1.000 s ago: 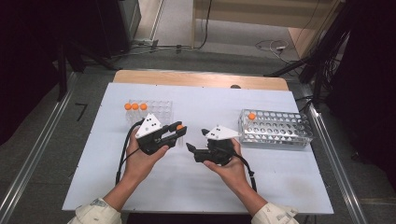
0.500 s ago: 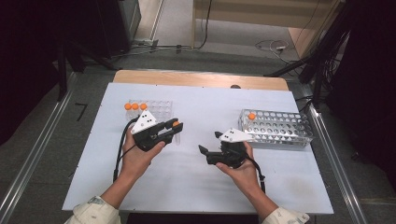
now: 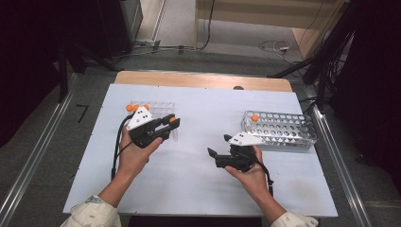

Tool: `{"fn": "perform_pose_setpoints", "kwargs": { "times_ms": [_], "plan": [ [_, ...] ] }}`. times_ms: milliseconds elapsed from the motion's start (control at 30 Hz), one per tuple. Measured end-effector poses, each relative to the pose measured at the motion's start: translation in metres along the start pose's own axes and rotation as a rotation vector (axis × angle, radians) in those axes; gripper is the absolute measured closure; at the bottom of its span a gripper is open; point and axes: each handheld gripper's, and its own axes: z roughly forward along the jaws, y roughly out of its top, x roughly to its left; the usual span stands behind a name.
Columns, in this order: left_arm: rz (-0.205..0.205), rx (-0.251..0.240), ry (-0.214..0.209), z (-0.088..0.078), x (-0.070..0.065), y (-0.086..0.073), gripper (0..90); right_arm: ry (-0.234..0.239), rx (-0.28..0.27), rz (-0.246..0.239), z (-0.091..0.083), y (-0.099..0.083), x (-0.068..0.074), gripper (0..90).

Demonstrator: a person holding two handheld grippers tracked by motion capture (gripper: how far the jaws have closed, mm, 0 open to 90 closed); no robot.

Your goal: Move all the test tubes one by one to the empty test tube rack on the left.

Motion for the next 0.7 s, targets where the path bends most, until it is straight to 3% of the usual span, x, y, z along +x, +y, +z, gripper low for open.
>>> {"fn": "perform_pose_setpoints", "kwargs": {
  "times_ms": [700],
  "plan": [
    [-0.038,-0.055,0.135,-0.011,0.044,0.022,70.8,-0.009,0.002,0.004,0.0,-0.003,-0.002,21.3]
  ]
}}
